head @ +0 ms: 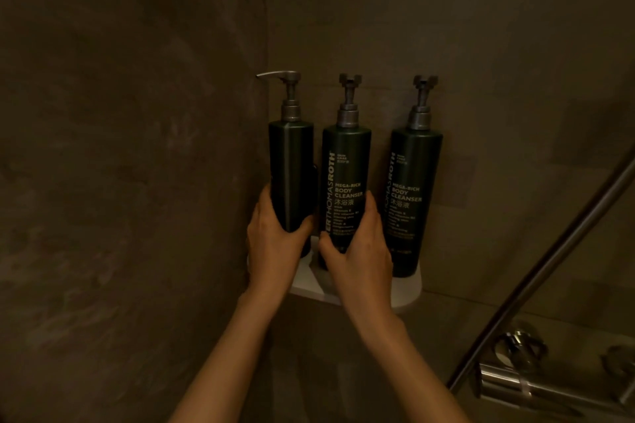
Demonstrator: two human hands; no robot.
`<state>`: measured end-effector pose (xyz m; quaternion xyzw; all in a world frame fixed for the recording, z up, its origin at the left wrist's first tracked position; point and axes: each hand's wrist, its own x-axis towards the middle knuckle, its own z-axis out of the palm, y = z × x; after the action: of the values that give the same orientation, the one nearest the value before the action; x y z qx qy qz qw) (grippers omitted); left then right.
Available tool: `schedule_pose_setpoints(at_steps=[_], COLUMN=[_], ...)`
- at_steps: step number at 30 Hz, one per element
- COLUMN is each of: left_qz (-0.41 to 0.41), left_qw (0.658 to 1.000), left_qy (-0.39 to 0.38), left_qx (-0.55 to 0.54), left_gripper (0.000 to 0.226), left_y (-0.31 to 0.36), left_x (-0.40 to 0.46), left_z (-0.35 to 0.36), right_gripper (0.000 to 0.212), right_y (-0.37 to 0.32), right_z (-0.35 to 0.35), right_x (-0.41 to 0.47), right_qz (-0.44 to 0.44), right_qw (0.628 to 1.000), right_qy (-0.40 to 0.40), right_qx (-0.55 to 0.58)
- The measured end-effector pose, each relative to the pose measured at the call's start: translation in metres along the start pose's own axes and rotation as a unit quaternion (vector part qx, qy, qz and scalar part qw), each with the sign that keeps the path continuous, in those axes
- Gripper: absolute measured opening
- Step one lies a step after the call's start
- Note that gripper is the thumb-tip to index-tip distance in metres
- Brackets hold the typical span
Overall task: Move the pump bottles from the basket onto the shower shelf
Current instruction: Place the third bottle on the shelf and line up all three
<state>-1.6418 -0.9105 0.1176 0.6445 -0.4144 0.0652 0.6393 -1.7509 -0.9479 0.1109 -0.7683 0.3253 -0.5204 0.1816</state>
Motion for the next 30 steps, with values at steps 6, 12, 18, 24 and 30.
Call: schedule_pose_setpoints(at_steps=[6, 12, 18, 24, 30], left_qz=[0.009, 0.001, -0.015, -0.014, -0.010], left_qw=[1.000, 1.000, 1.000, 1.000, 0.999], left_qy=[-0.004, -0.017, -0.023, -0.014, -0.018], left_qx=[0.000, 0.004, 0.008, 0.006, -0.028], left_gripper=[0.069, 0.067, 0.073, 0.076, 0.070], left_y=[-0.013, -0.016, -0.016, -0.012, -0.015], left_x=[-0.013, -0.007, -0.002, -0.005, -0.004], left_z=[-0.006, -0.004, -0.002, 0.000, 0.001], right_gripper=[0.085, 0.083, 0.083, 0.082, 0.080], right_y=[0.002, 0.000, 0.004, 0.003, 0.003], right_z=[0.005, 0.007, 0.008, 0.009, 0.009], right_x=[0.001, 0.005, 0.006, 0.006, 0.005], right_qz=[0.007, 0.012, 0.026, 0.023, 0.022], right_qw=[1.000, 0.999, 0.998, 0.998, 0.998], right_qy=[-0.013, -0.043, -0.032, -0.021, -0.025], right_qx=[0.003, 0.025, 0.047, 0.045, 0.060])
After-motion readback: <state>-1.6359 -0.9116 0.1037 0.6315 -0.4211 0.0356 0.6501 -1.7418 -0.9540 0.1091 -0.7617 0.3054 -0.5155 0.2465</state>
